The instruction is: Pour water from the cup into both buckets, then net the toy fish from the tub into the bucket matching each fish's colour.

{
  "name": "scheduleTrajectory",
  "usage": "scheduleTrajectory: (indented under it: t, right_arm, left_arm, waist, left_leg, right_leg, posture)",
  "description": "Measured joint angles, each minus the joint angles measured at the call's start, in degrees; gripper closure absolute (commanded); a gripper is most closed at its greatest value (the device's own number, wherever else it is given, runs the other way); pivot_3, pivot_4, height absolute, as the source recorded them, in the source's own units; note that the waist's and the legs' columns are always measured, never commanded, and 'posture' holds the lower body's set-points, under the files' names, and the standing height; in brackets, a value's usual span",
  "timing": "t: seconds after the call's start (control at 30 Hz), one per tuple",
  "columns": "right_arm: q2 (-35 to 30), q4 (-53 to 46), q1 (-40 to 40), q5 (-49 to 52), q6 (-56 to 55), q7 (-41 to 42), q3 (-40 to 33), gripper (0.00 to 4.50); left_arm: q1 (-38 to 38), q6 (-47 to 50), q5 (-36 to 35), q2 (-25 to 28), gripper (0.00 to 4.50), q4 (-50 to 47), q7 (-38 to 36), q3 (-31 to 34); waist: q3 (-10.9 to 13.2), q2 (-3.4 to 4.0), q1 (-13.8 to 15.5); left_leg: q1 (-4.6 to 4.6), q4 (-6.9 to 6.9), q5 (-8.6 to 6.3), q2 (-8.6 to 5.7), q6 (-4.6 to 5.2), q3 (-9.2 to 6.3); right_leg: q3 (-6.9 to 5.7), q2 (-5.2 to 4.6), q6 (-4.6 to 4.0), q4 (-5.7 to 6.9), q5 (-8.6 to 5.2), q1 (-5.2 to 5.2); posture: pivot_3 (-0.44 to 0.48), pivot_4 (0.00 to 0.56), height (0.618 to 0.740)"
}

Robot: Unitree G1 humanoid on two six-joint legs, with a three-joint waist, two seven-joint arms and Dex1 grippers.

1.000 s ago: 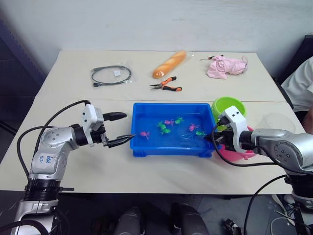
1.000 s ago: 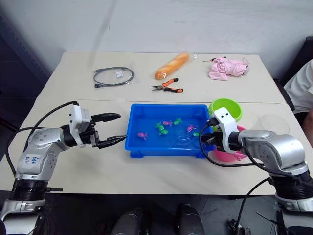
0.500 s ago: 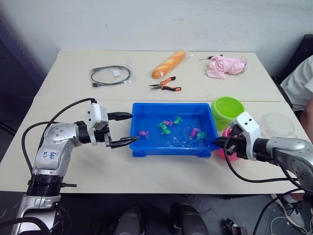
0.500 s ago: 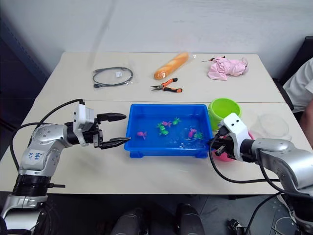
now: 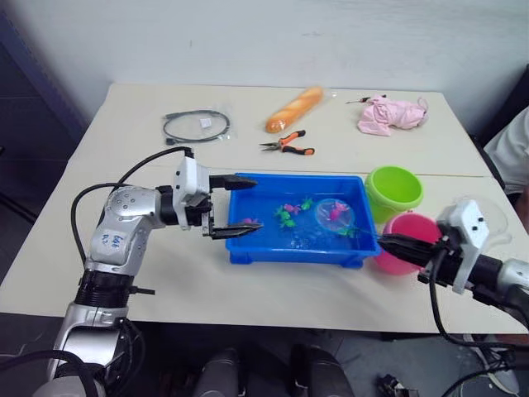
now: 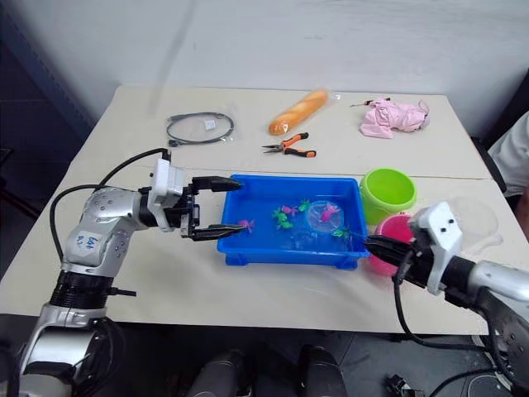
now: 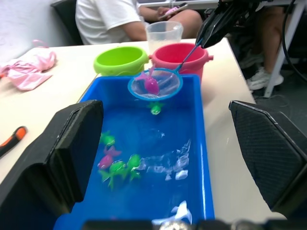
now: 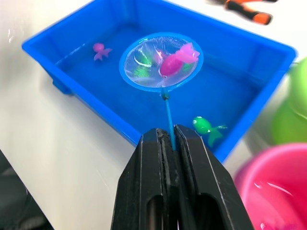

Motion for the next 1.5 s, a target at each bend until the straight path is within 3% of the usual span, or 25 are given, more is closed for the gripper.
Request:
scheduleTrajectory:
  t: [0.3, 0.43, 0.73, 1.2, 1.5]
  right_arm:
    - [5.6, -6.1, 15.6, 0.1, -5.9, 0.4, -18.2, 4.5]
    - [9.2, -5.9, 20.8, -6.1, -12.1, -1.4, -23.8, 4.5]
    - [15.0, -1.8, 23.3, -25.0, -30.9, -7.0, -18.3, 4.5]
    - [13.0, 8.2, 25.0, -65.8, -68.3, -24.2, -7.9, 4.5]
    - [12.2, 11.9, 24.4, -80.5, -73.0, -33.0, -6.9, 4.5]
  left_arm:
    - [-2.7, 3.4, -1.5, -5.1, 0.02, -0.3, -1.0, -2.8]
    - [-3.2, 3.4, -1.7, -7.5, 0.02, 0.1, -0.8, -3.1]
    - [-3.1, 3.0, -0.9, -8.6, 0.02, 2.0, 1.4, -2.9]
    - [-1.9, 2.0, 0.2, -9.3, 0.02, 1.6, 3.8, -2.9]
    - [-0.3, 1.3, 0.7, -8.8, 0.02, 1.0, 5.4, -2.8]
  waist:
    - [0.0, 0.01, -0.1]
    - [0.0, 0.03, -0.2]
    - [0.0, 0.04, -0.3]
    - [0.0, 0.04, -0.4]
    - [0.0, 0.04, -0.4]
  left_leg:
    - [0.15, 0.01, 0.04, -0.03, 0.06, 0.0]
    - [0.2, -0.01, 0.04, -0.03, 0.05, 0.02]
    - [0.56, -0.03, 0.03, -0.04, 0.02, 0.24]
    - [0.59, -0.03, 0.06, -0.02, -0.08, 0.28]
    - [0.62, -0.03, 0.09, 0.03, -0.15, 0.26]
  right_leg:
    - [0.1, -0.02, 0.05, -0.01, 0.03, 0.14]
    - [0.14, -0.02, 0.05, -0.01, 0.03, 0.16]
    - [0.39, -0.09, 0.02, -0.02, 0.01, 0.26]
    - [0.42, -0.09, -0.01, 0.0, -0.01, 0.26]
    - [0.44, -0.1, -0.07, 0.03, -0.04, 0.27]
  posture:
    - [0.0, 0.15, 0.74]
    - [0.0, 0.15, 0.74]
    - [0.0, 0.15, 0.74]
    - [0.0, 0.15, 0.74]
    - [0.0, 0.15, 0.74]
